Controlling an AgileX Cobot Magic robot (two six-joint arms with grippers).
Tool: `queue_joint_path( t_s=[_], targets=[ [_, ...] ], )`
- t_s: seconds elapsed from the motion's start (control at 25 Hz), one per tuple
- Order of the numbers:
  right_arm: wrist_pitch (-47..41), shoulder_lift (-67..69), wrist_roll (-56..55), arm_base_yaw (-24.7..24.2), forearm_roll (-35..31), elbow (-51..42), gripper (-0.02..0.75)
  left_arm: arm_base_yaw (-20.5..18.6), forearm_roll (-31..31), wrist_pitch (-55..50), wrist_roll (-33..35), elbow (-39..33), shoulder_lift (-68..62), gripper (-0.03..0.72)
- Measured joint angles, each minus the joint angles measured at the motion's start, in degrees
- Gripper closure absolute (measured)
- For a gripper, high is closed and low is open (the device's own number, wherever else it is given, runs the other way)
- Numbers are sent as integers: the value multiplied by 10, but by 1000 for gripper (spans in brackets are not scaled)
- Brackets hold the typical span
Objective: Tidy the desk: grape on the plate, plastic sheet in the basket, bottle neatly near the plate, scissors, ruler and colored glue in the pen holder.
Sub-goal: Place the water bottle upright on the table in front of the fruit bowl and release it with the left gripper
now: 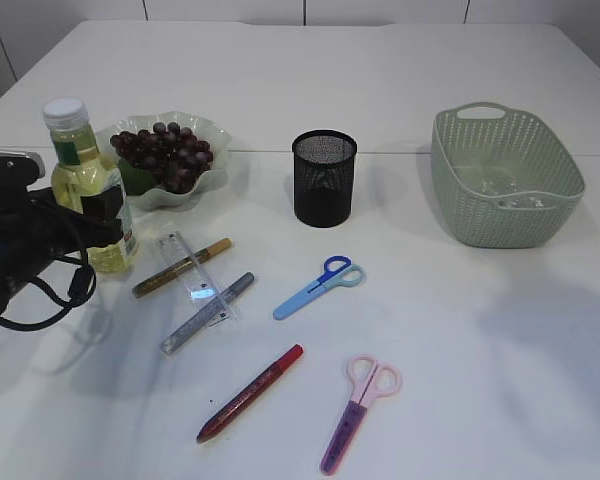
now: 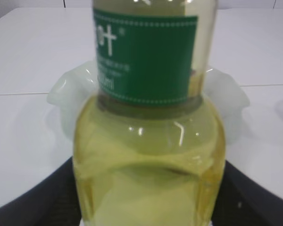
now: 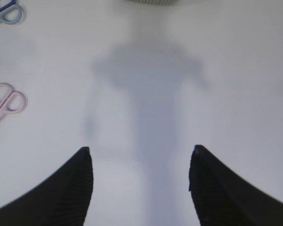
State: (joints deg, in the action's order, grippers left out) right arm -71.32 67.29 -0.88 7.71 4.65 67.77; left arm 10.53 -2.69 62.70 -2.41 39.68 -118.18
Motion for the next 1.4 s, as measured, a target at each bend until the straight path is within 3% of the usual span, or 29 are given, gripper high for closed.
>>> queue_joint_path(
  t_s=[0.6, 0.96, 1.4],
  targets=[
    [0, 0, 0, 0, 0, 0, 239, 0, -11, 10, 1, -9, 0, 157],
    [0, 0, 0, 0, 1, 0, 241, 0, 19, 15, 1, -9, 0, 95],
    [0, 0, 0, 0, 1, 0, 241, 0, 20, 26, 1, -9, 16, 88]
  ],
)
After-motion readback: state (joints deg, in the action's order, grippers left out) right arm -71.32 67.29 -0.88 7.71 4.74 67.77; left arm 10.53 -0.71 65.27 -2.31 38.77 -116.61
